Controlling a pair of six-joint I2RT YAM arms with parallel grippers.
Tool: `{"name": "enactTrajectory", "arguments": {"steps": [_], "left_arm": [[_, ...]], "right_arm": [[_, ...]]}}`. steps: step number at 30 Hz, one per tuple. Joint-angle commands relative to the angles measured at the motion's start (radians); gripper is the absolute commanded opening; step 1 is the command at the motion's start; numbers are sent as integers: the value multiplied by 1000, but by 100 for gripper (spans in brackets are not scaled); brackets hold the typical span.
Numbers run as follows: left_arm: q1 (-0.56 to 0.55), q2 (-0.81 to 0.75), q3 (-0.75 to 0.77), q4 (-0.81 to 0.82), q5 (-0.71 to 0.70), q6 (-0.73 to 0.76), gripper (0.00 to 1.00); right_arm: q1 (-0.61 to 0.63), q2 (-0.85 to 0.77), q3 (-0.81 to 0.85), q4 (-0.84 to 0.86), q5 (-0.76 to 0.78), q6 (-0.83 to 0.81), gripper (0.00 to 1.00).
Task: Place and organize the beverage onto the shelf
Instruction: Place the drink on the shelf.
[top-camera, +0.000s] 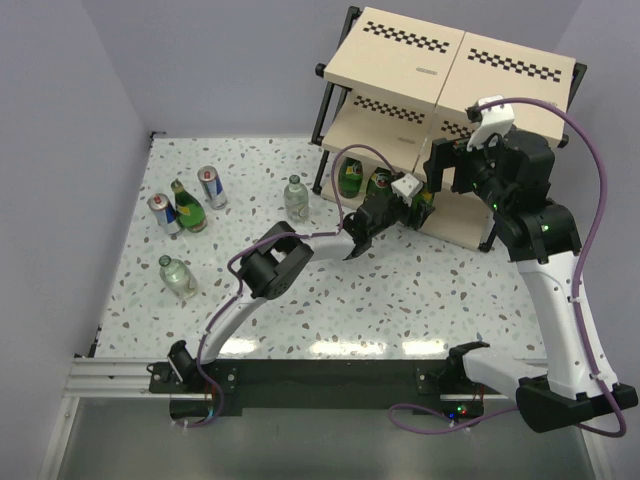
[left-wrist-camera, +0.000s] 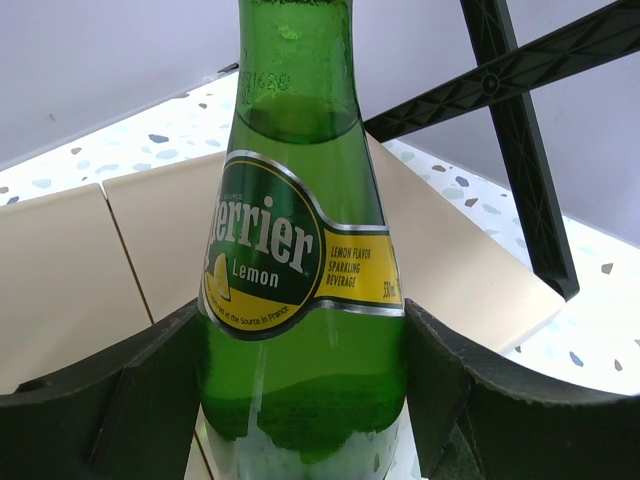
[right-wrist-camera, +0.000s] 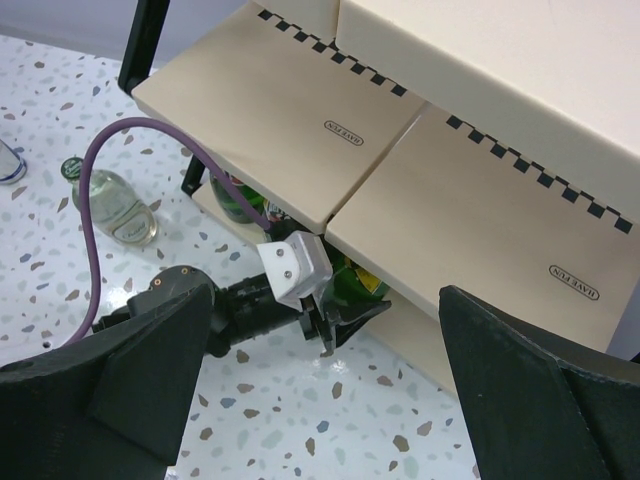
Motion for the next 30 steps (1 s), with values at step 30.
{"name": "enactTrajectory", "arguments": {"steps": [30], "left_arm": [[-18, 51, 12, 251, -64, -41, 24]], "right_arm": [[-3, -9, -18, 33, -9, 3, 99]]}}
